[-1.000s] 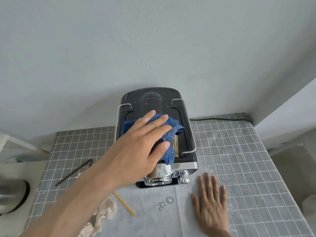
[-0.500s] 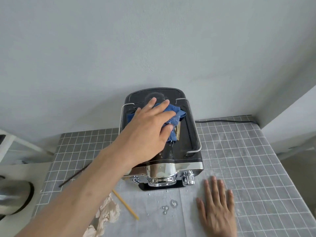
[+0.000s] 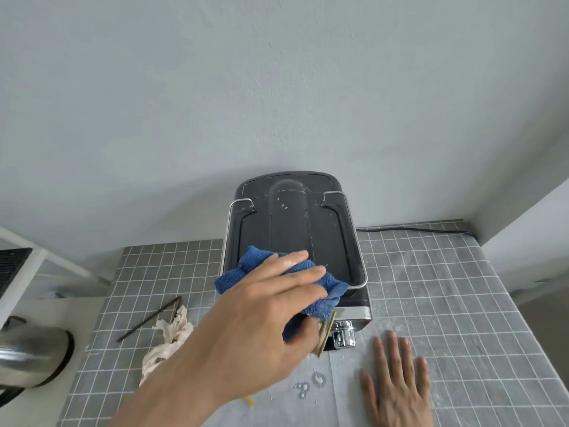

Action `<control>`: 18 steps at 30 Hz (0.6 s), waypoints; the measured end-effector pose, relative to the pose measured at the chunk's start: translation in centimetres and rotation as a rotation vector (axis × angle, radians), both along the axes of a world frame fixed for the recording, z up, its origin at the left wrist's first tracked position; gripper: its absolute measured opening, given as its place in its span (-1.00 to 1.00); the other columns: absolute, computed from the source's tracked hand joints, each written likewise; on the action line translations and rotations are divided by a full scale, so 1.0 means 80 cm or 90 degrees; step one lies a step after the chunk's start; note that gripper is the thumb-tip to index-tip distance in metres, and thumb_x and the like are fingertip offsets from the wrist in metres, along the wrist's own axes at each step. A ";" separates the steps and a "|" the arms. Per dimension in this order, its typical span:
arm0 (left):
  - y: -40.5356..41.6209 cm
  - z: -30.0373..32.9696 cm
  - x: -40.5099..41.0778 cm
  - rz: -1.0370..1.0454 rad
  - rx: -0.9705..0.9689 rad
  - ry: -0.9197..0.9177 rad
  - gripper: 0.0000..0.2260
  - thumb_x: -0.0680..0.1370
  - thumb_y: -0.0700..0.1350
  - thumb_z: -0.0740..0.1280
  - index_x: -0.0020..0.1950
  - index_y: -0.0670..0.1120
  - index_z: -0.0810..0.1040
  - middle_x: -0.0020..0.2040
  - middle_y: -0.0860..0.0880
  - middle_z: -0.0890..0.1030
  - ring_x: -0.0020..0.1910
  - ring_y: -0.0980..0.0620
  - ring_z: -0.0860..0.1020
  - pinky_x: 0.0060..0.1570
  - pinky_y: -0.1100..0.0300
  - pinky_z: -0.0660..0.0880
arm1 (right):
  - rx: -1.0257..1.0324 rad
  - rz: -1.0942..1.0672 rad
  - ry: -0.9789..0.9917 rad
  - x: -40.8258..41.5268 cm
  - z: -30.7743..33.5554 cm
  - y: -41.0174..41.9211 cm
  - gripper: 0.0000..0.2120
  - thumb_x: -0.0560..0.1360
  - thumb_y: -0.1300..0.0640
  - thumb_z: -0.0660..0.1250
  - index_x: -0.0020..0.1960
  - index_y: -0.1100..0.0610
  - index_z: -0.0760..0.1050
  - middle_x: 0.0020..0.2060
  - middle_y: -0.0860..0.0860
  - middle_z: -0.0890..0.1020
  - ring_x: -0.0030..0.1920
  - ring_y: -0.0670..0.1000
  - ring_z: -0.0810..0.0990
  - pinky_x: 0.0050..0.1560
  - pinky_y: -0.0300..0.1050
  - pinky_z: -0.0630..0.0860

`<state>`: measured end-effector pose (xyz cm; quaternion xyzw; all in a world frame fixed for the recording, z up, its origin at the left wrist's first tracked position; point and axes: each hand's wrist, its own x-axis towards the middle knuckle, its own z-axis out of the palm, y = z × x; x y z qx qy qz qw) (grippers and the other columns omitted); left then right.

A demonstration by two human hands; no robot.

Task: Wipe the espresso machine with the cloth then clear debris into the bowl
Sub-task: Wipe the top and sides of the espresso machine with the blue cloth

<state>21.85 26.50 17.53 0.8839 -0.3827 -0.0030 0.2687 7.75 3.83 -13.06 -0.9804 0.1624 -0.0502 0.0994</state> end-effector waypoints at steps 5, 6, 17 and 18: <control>-0.021 0.002 0.055 0.070 0.078 -0.049 -0.72 0.65 -0.07 0.32 0.35 0.00 0.62 0.51 0.03 0.48 0.56 0.02 0.32 0.55 0.10 0.26 | -0.002 0.001 0.019 -0.002 -0.007 -0.004 -0.29 0.59 -0.24 0.04 0.64 0.08 0.27 0.66 0.10 0.21 0.64 0.22 0.20 0.57 0.39 0.16; -0.025 0.005 0.069 0.092 0.108 -0.065 -0.71 0.65 -0.05 0.31 0.37 0.02 0.60 0.51 0.01 0.46 0.53 -0.04 0.34 0.50 -0.01 0.34 | -0.004 0.004 0.024 -0.003 -0.009 -0.005 -0.29 0.59 -0.25 0.03 0.64 0.09 0.25 0.67 0.10 0.19 0.65 0.22 0.19 0.59 0.38 0.14; -0.025 0.029 0.036 0.063 0.197 -0.057 -0.74 0.52 -0.04 0.21 0.14 0.03 0.61 0.26 0.13 0.47 0.15 -0.05 0.39 0.13 0.03 0.51 | 0.002 0.006 0.023 -0.003 -0.009 -0.007 -0.29 0.60 -0.25 0.02 0.65 0.08 0.24 0.68 0.09 0.18 0.65 0.21 0.18 0.60 0.36 0.11; -0.026 0.030 0.030 0.059 0.199 -0.054 -0.72 0.52 -0.06 0.16 0.11 0.02 0.61 0.24 0.12 0.47 0.12 -0.05 0.39 0.09 0.02 0.51 | 0.002 0.005 0.024 -0.002 -0.009 -0.006 -0.29 0.60 -0.26 0.02 0.65 0.08 0.24 0.68 0.09 0.17 0.65 0.21 0.18 0.60 0.36 0.11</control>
